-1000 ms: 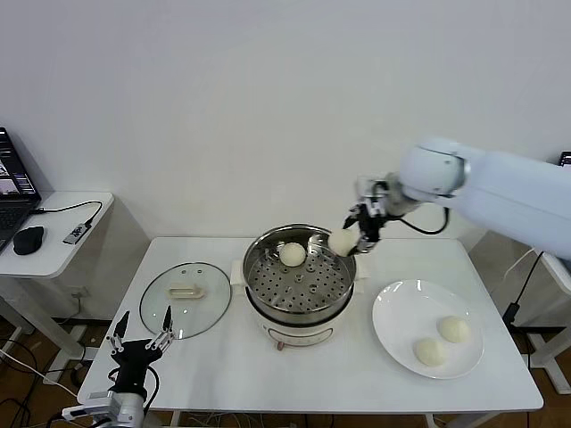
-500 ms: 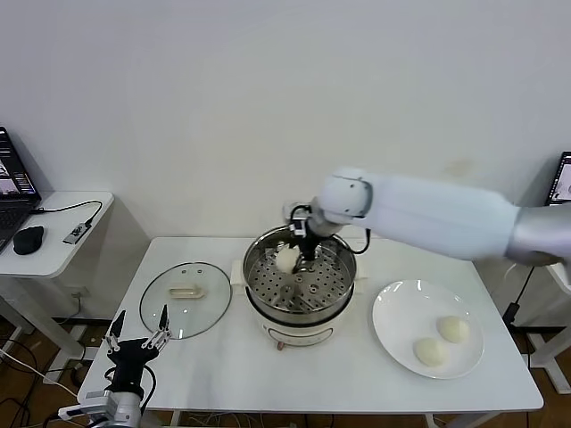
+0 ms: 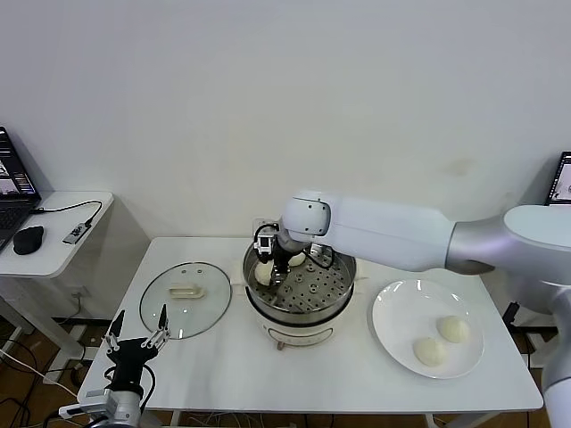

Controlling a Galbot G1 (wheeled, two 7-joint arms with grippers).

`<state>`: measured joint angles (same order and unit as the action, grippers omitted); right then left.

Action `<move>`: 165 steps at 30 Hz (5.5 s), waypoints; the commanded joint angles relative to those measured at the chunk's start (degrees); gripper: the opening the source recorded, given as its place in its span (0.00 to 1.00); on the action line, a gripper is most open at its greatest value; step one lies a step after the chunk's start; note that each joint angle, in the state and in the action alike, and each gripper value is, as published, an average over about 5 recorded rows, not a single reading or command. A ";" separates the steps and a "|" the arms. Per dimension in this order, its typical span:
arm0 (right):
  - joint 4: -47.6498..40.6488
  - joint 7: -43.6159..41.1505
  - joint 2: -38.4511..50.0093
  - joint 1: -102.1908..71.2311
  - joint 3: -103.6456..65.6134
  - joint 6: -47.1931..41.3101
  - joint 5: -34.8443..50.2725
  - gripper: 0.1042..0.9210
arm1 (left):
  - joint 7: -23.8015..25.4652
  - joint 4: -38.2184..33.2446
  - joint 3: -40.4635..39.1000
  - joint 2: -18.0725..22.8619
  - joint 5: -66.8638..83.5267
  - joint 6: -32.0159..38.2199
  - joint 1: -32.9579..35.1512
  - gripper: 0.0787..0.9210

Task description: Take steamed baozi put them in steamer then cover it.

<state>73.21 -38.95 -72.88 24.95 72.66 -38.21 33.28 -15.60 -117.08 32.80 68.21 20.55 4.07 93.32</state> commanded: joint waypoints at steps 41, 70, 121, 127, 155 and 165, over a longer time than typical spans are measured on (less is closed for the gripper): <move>23.72 -24.08 59.07 -11.30 -14.40 28.36 -34.24 0.88 | 0.25 0.62 -1.05 -0.12 -0.36 0.32 0.39 0.88; 17.77 -18.23 51.49 -39.92 -30.64 29.89 -38.16 0.88 | 0.12 -0.13 -0.01 0.39 -1.00 0.18 1.42 0.88; 16.01 -25.91 49.94 0.50 -18.52 24.82 -24.57 0.60 | 0.09 -0.46 -0.99 -0.27 -1.15 0.19 1.22 0.88; 16.59 -23.13 43.49 13.73 -9.41 23.92 -18.94 0.60 | 0.06 -0.54 -1.27 -0.27 -1.16 0.17 1.01 0.88; 10.54 -14.97 10.13 9.03 5.78 45.98 -27.47 0.61 | -0.09 -0.71 -0.43 2.13 -2.17 0.83 1.38 0.88; 7.58 -16.74 8.66 7.50 6.42 53.28 -37.39 0.61 | -0.12 -0.65 -0.32 2.43 -2.23 1.17 1.44 0.88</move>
<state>83.42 -55.35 -60.14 32.71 77.32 7.59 3.54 -15.70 -117.88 32.51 70.49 18.35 5.14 94.72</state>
